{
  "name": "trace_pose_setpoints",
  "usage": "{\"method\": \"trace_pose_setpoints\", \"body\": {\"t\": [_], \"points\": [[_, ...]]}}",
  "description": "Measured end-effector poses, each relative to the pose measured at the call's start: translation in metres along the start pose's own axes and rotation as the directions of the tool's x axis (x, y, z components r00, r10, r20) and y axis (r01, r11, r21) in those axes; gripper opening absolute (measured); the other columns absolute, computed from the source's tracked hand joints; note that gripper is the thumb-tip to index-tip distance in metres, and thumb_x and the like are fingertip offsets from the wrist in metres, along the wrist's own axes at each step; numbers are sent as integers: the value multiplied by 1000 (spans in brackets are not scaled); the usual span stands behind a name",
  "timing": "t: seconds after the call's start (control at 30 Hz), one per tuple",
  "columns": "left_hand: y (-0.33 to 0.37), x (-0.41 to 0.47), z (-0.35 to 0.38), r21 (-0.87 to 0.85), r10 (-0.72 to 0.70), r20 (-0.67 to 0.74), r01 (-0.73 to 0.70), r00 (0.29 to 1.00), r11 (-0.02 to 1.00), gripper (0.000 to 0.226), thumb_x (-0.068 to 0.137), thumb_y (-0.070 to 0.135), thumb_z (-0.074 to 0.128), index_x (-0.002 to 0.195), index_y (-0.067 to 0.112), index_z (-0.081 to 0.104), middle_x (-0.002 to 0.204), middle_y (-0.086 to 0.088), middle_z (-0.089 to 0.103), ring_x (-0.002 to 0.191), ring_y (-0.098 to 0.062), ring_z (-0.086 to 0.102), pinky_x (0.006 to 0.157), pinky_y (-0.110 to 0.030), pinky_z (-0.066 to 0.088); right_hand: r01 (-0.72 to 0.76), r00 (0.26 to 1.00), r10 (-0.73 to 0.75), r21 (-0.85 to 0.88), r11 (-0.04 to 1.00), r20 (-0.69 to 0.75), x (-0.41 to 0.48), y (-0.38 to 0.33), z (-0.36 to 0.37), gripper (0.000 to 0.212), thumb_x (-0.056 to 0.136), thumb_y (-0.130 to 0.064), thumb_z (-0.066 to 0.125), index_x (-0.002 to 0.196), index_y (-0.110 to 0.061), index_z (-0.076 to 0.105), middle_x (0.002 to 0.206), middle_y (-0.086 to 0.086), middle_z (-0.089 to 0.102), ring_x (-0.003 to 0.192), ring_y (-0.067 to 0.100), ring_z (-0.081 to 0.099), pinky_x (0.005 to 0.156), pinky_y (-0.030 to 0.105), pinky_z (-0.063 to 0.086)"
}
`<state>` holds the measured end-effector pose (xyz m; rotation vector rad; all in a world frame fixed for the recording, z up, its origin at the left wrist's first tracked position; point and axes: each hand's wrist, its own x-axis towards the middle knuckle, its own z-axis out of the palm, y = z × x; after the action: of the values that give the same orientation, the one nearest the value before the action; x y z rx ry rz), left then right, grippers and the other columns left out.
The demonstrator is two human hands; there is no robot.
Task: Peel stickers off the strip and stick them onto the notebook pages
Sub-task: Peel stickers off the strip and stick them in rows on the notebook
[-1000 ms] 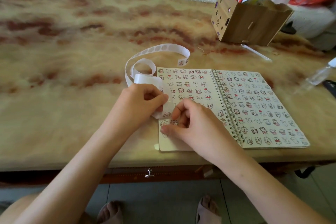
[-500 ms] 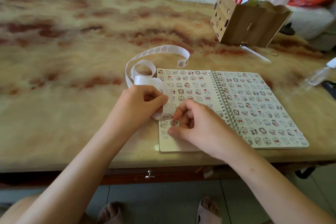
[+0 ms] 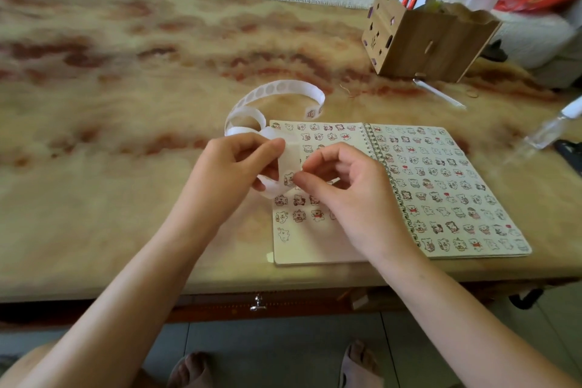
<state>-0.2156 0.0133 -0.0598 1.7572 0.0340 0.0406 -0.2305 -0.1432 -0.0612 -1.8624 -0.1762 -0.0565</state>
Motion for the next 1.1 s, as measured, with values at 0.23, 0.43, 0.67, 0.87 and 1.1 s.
{"method": "trace_pose_setpoints", "body": {"t": [0.23, 0.43, 0.67, 0.87, 1.1], "points": [[3, -3, 0, 41, -14, 68, 11, 998, 999, 19, 88, 26, 61, 77, 14, 71, 70, 3, 73, 65, -3, 67, 54, -14, 48, 32, 998, -30, 25, 999, -46, 5, 2, -4, 11, 80, -9, 74, 84, -18, 70, 77, -6, 71, 71, 3, 64, 67, 17, 51], [5, -4, -1, 58, -8, 86, 3, 996, 998, 15, 87, 24, 64, 78, 15, 72, 72, 3, 74, 67, -1, 68, 56, -14, 49, 68, 997, -67, 7, 998, -40, 5, 2, -3, 9, 80, -8, 74, 87, -15, 73, 78, -4, 72, 71, 3, 66, 67, 13, 49], [5, -5, 0, 73, -9, 82, 3, 997, 997, 13, 86, 24, 65, 76, 18, 72, 71, 5, 74, 68, -3, 68, 55, -14, 49, 70, 997, -71, -24, 997, -25, 5, 2, -3, 8, 81, -10, 74, 86, -16, 73, 78, -4, 72, 70, 3, 65, 66, 14, 48], [4, -7, 1, 63, -24, 65, 20, 998, 998, 15, 87, 21, 65, 77, 13, 72, 68, 5, 73, 66, -2, 68, 52, -15, 48, 59, 998, -62, -113, 992, -23, 3, 1, -3, 6, 83, -14, 73, 85, -20, 71, 75, -11, 68, 65, 0, 57, 60, 10, 43], [2, -4, 0, 73, -62, 31, 59, 998, 996, 18, 86, 24, 65, 72, 13, 71, 72, -1, 74, 67, -4, 68, 51, -13, 47, 85, 996, -85, -225, 971, 12, 1, -3, -4, 6, 84, -22, 70, 83, -26, 65, 79, -18, 55, 73, 1, 51, 65, 11, 39]]}}
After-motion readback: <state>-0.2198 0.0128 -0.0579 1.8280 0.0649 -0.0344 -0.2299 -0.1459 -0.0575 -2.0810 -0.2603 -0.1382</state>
